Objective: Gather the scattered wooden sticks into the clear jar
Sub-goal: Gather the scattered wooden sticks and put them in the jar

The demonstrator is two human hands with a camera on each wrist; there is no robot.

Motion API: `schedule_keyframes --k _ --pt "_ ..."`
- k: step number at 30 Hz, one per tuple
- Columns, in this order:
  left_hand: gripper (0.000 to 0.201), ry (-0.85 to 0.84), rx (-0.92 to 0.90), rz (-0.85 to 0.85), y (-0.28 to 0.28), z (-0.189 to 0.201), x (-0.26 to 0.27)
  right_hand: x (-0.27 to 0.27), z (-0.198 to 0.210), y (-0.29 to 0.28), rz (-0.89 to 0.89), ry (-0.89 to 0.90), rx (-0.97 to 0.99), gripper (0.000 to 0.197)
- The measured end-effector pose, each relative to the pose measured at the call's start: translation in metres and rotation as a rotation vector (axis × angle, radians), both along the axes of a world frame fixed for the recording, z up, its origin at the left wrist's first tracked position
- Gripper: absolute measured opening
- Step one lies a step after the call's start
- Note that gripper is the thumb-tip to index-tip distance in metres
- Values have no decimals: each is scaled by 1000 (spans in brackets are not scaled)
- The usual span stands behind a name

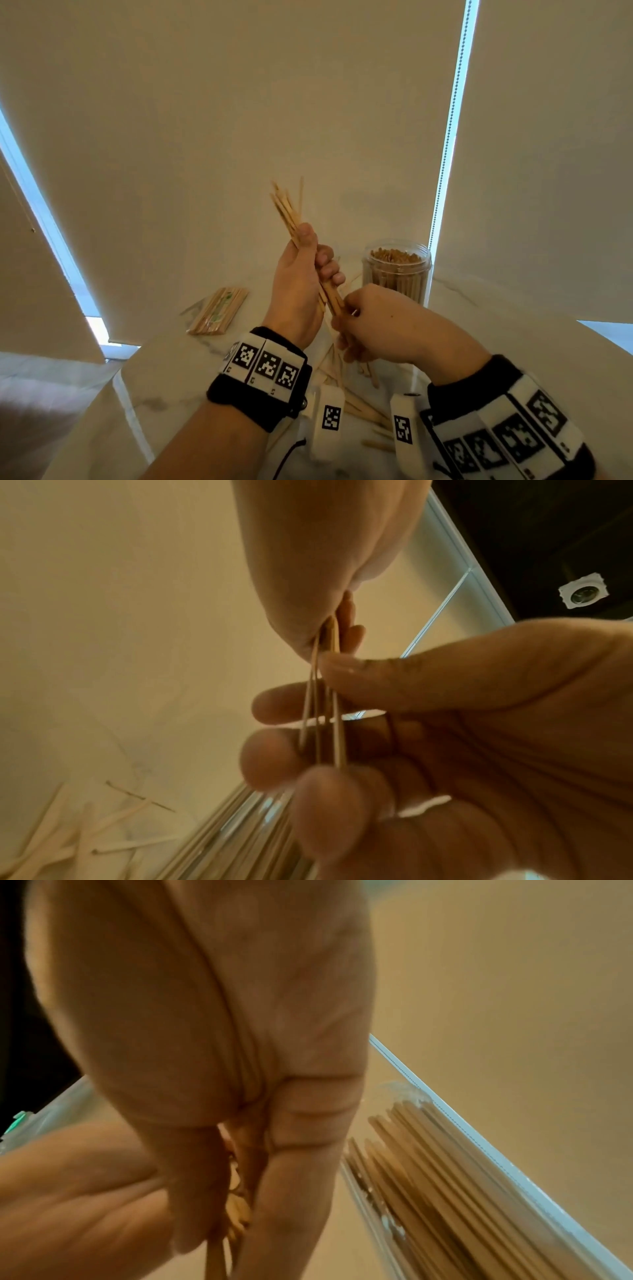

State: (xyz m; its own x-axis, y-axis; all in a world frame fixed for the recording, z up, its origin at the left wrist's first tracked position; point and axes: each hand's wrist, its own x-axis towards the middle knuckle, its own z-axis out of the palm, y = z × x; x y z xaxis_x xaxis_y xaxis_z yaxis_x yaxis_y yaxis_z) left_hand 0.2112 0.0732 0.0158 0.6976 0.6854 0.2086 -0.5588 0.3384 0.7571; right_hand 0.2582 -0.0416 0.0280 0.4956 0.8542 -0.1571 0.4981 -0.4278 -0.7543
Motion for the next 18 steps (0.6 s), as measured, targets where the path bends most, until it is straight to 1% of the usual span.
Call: schedule_keyframes --k 3,5,7,8,10,12,13,15,16,18 --pt "32 39 75 -47 0 1 -2 -2 6 -4 14 41 28 17" --pt "33 47 129 -125 -2 2 -5 -1 18 -15 34 -4 5 23" --pt "32 53 187 -241 -8 4 -8 2 36 -30 -34 -78 55 25" --pt "32 50 213 -311 -12 5 -9 5 45 -38 -100 -78 138 26" --pt "32 39 259 -456 -18 6 -9 13 60 -52 -249 -24 354 29" --pt "34 61 331 -569 -23 6 -9 19 67 -59 -345 -72 541 31" --pt "35 90 378 -601 -26 5 -9 20 67 -60 -356 -84 622 30" --pt "34 151 438 -630 -31 1 -9 21 64 -58 -344 -18 740 24" --pt "34 168 450 -629 -33 0 -8 22 62 -57 -345 11 770 21" --pt "35 187 470 -609 -31 -3 -8 25 61 -56 -377 -8 817 14"
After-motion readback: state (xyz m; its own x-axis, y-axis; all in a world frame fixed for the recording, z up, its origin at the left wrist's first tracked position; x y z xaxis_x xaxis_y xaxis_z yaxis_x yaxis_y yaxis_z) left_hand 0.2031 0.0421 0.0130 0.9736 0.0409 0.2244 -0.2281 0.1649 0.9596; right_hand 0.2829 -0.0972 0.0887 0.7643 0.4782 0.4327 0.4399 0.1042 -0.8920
